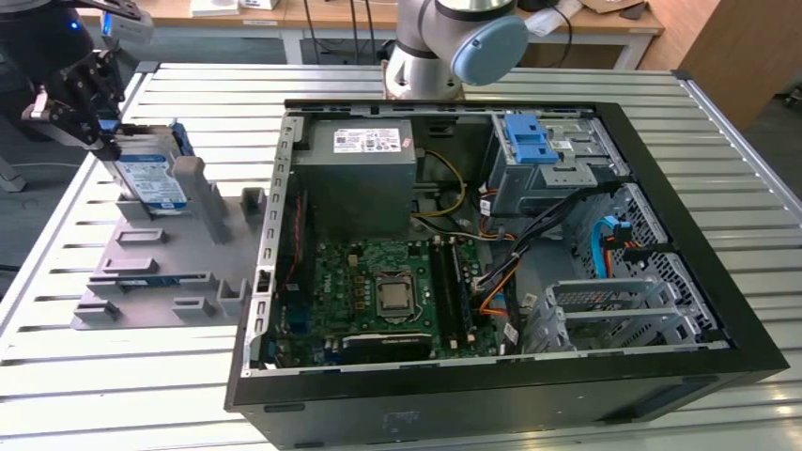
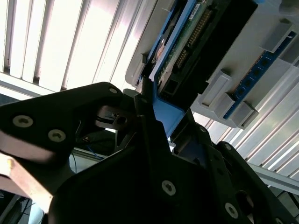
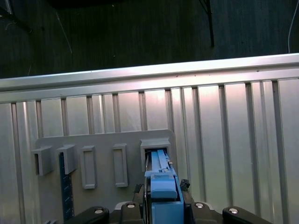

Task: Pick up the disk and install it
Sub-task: 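Pick up the disk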

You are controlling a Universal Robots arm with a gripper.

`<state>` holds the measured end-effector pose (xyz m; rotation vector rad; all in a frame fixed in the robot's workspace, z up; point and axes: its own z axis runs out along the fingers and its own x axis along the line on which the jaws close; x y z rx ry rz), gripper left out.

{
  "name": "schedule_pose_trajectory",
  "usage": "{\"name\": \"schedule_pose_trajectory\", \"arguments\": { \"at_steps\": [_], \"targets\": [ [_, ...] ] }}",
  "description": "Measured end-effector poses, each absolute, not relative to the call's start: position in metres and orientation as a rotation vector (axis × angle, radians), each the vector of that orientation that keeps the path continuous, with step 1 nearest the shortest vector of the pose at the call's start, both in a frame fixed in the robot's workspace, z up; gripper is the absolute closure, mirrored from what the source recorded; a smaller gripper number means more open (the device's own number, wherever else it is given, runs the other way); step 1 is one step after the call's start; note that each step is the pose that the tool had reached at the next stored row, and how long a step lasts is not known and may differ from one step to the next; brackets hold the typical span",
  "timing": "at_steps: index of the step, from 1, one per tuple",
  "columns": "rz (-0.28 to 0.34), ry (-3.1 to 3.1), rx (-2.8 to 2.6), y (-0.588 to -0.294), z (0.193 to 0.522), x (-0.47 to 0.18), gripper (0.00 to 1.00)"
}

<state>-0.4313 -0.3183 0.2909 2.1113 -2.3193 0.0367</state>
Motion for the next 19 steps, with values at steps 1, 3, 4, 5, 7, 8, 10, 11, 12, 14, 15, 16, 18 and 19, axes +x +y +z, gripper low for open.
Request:
{"name": "schedule_pose_trajectory", "arguments": {
  "at_steps": [1,3,4,5,7,8,10,11,12,14,15,16,18,19],
  "targets": [
    [0.037,-2.319,2.111,-0.3183,0.2908,-0.4313,0.61],
    [0.037,-2.319,2.111,-0.3183,0.2908,-0.4313,0.62],
    [0.037,-2.319,2.111,-0.3183,0.2908,-0.4313,0.62],
    [0.037,-2.319,2.111,-0.3183,0.2908,-0.4312,0.63],
    [0.037,-2.319,2.111,-0.3183,0.2908,-0.4313,0.63],
    [0.037,-2.319,2.111,-0.3183,0.2908,-0.4313,0.63],
    [0.037,-2.319,2.111,-0.3183,0.2908,-0.4313,0.63],
    [0.037,-2.319,2.112,-0.3183,0.2908,-0.4313,0.63],
    [0.037,-2.318,2.113,-0.3183,0.2908,-0.4313,0.63],
    [0.037,-2.311,2.121,-0.3183,0.2907,-0.4312,0.63],
    [0.037,-2.305,2.128,-0.3183,0.2908,-0.4312,0.63],
    [0.037,-2.298,2.134,-0.3183,0.2908,-0.4312,0.63],
    [0.037,-2.286,2.148,-0.3183,0.2908,-0.4313,0.63],
    [0.037,-2.279,2.155,-0.3183,0.2908,-0.4313,0.63]
  ]
}}
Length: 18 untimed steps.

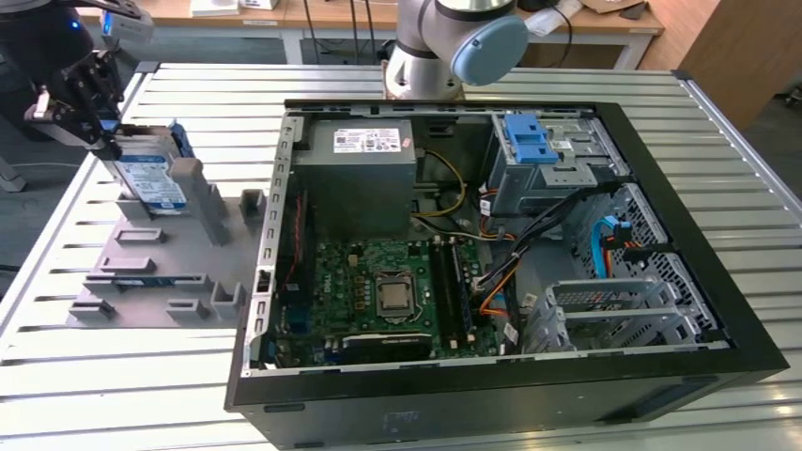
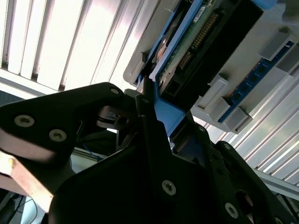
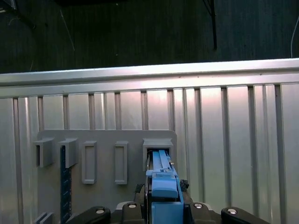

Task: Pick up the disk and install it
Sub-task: 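Pick up the disk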

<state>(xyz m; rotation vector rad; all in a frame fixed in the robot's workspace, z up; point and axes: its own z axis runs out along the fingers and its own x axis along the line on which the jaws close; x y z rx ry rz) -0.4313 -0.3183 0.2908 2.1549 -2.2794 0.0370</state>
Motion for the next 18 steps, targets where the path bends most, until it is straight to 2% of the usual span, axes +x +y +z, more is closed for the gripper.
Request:
{"name": "schedule_pose_trajectory", "arguments": {
  "at_steps": [18],
  "targets": [
    [0.039,-2.234,2.201,-0.3183,0.2907,-0.4313,0.63]
  ]
}}
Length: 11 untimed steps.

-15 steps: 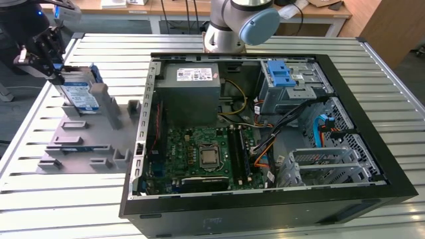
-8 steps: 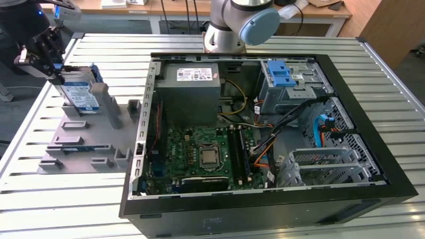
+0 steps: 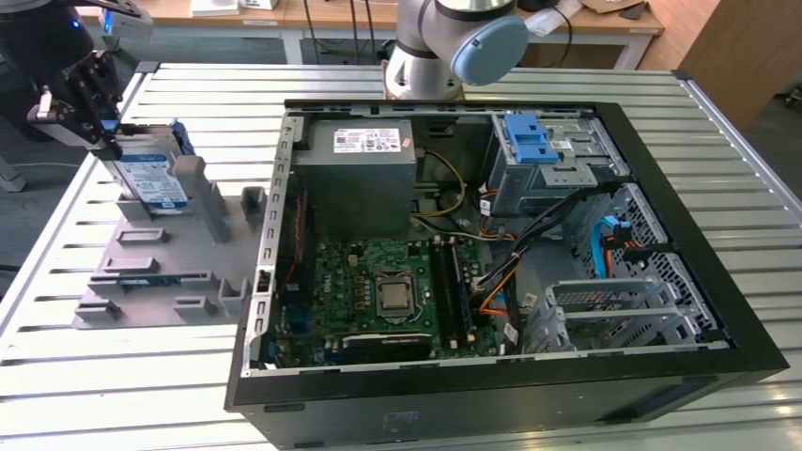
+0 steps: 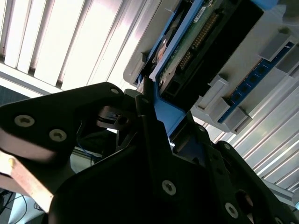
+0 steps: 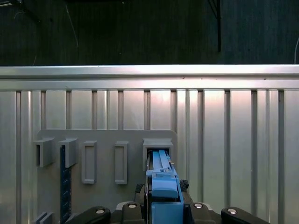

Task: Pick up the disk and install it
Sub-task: 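Pick up the disk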

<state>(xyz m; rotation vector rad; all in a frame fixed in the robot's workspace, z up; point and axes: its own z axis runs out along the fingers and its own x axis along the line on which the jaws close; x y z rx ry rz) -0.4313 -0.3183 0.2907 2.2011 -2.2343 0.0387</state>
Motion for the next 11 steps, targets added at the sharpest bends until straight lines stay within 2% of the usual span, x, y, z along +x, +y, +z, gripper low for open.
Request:
{"name": "schedule_pose_trajectory", "arguments": {
  "at_steps": [11],
  "targets": [
    [0.039,-2.274,2.158,-0.3183,0.2906,-0.4313,0.63]
  ]
}}
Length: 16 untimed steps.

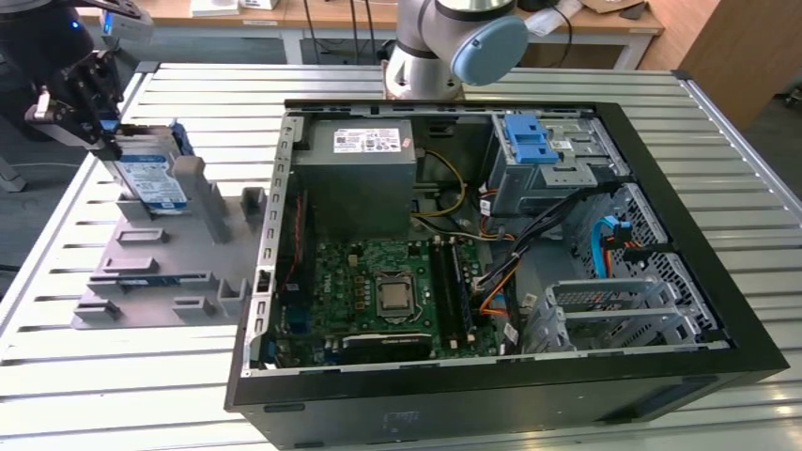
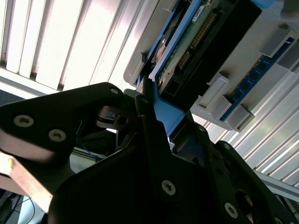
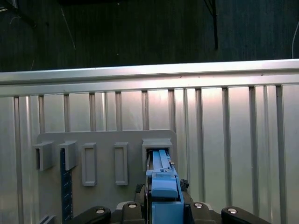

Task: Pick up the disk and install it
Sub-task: 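Pick up the disk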

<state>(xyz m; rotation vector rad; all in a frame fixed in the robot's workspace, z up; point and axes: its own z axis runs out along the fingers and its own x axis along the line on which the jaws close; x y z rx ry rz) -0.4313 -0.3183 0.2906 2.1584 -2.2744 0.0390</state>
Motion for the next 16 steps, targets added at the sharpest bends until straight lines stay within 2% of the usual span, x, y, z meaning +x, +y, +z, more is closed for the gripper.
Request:
{"name": "schedule_pose_trajectory", "arguments": {
  "at_steps": [5,6,7,16],
  "targets": [
    [0.039,-2.275,2.158,-0.3183,0.2905,-0.4313,0.63],
    [0.039,-2.275,2.158,-0.3183,0.2905,-0.4313,0.62],
    [0.039,-2.275,2.158,-0.3183,0.2905,-0.4313,0.56],
    [0.039,-2.275,2.158,-0.3183,0.2905,-0.4313,0.57]
  ]
}}
